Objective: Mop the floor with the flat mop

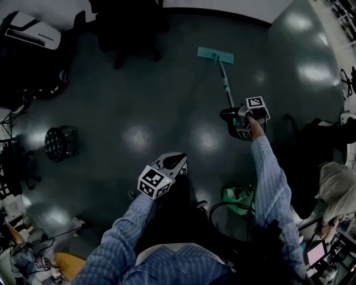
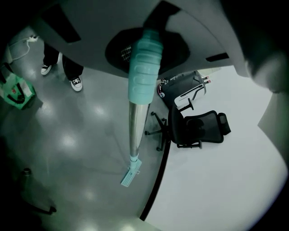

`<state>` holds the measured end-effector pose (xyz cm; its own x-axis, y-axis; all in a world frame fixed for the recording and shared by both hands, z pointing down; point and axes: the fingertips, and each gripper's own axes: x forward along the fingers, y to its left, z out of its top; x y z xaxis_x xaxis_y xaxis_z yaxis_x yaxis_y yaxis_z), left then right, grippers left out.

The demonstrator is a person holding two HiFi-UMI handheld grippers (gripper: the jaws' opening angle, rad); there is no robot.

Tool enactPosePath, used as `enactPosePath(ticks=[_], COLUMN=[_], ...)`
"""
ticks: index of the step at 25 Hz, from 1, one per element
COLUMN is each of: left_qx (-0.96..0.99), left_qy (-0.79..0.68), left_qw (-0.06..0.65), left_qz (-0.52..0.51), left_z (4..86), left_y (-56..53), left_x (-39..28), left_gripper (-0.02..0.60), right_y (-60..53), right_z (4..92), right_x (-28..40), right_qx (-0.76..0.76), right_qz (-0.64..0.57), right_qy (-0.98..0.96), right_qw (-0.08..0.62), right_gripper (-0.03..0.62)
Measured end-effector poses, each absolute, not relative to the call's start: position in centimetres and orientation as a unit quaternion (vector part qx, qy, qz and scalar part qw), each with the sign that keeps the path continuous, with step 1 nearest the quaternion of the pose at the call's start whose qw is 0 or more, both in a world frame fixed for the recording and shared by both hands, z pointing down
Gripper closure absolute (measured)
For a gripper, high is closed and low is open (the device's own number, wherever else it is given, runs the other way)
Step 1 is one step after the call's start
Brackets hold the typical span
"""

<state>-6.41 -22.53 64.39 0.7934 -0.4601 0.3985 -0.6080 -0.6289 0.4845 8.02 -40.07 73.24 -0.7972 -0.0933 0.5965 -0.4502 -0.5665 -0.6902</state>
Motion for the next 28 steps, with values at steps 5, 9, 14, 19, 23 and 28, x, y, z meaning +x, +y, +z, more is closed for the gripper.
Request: enactPosePath(ticks=[5, 9, 14, 19, 23, 28], left_qx=[0.884, 0.877, 0.87, 0.871, 0.875, 0.881], left_qy=[-0.314, -0.324, -0.332, -0.338, -0.341, -0.334], left_qw=[0.325, 0.334, 0.341, 0.331, 0.322, 0.314], left_qz=[0.118, 0.12, 0.128, 0.132, 0.12, 0.119], left_z=[66.0, 67.2, 67.9, 67.9, 66.1, 64.2], left_y=[-23.3, -23.2, -22.7, -21.2, -23.4, -22.0], left_x=[-7.3, -7.3, -8.4, -8.7, -8.6, -7.5], left_gripper=[0.575, 0.575, 0.575, 0.575, 0.575, 0.575], right_y=[-46.4, -50.1, -52.3, -48.5, -47.3, -41.8], right_z=[74.2, 75.4, 75.6, 76.4, 75.9, 74.5], right_x=[7.6, 8.6, 8.5, 8.7, 9.1, 10.4], right_qx=[0.311, 0.33, 0.347, 0.342, 0.335, 0.333], right_qz=[0.83, 0.82, 0.812, 0.814, 0.816, 0.816], right_qy=[-0.454, -0.458, -0.46, -0.461, -0.459, -0.457], right_qw=[0.092, 0.098, 0.094, 0.096, 0.106, 0.121], right_gripper=[0.583, 0.585, 0.585, 0.585, 0.585, 0.585])
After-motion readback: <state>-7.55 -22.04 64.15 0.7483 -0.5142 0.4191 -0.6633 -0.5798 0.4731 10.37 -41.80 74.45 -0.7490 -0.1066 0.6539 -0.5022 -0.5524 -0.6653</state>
